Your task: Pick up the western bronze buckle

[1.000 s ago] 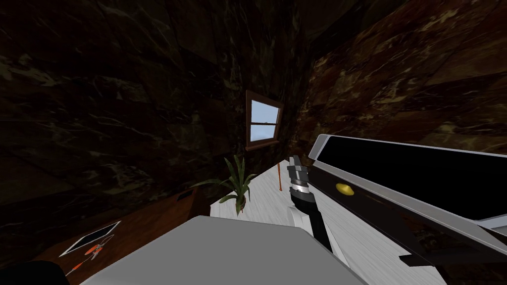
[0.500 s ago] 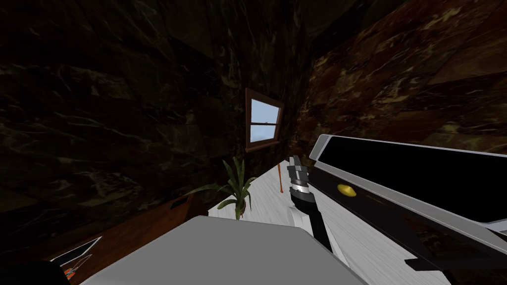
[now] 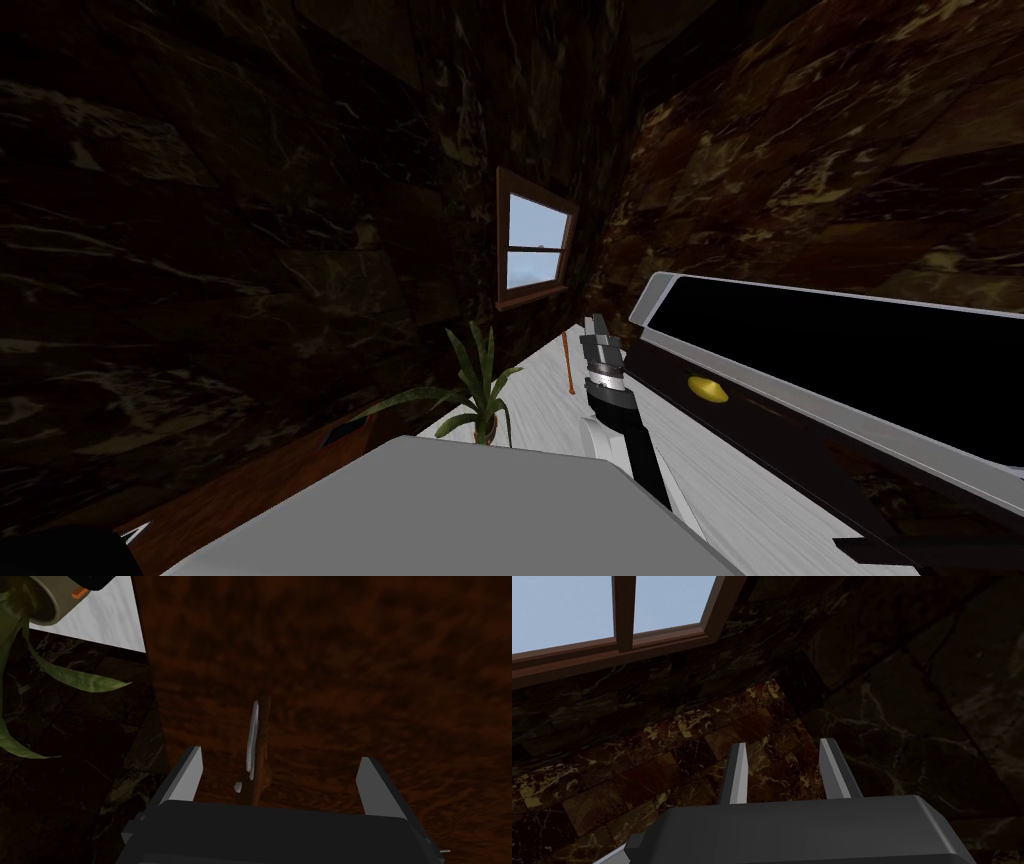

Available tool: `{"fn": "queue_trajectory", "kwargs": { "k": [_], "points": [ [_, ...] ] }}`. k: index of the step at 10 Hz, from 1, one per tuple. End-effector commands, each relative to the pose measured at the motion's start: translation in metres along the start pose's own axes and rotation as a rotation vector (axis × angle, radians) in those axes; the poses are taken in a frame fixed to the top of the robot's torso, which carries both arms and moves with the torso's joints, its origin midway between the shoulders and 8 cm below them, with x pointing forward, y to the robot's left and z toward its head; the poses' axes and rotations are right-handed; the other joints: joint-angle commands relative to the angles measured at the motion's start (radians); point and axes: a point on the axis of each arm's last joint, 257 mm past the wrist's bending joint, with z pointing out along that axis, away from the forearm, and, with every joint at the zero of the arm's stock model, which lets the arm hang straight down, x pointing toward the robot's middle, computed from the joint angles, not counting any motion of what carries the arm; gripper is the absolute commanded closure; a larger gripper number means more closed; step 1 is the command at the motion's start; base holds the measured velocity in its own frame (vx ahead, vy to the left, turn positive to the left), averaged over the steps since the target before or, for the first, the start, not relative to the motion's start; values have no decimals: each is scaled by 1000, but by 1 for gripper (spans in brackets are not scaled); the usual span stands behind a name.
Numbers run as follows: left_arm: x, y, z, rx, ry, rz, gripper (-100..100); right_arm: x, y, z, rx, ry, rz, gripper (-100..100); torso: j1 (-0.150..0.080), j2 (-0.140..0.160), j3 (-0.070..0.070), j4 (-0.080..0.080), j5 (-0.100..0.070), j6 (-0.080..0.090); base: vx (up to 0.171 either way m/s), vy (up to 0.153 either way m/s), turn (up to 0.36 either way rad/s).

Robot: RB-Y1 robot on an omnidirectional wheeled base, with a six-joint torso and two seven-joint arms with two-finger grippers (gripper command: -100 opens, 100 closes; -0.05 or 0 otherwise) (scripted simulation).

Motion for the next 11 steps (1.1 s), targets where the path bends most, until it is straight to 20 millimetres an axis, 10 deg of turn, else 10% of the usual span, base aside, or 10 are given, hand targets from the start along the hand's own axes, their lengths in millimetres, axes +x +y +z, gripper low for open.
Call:
{"fn": "queue_trajectory", "kwargs": {
  "k": [1,11],
  "points": [
    [0,2,-1,-3,3,2,-100,0,0,0,0,0,0,0,0,0,0,0,0,0,-4,9,-26],
    [0,4,-1,-7,4,-3,-100,0,0,0,0,0,0,0,1,1,1,0,0,0,-1,3,-8]
  ]
}}
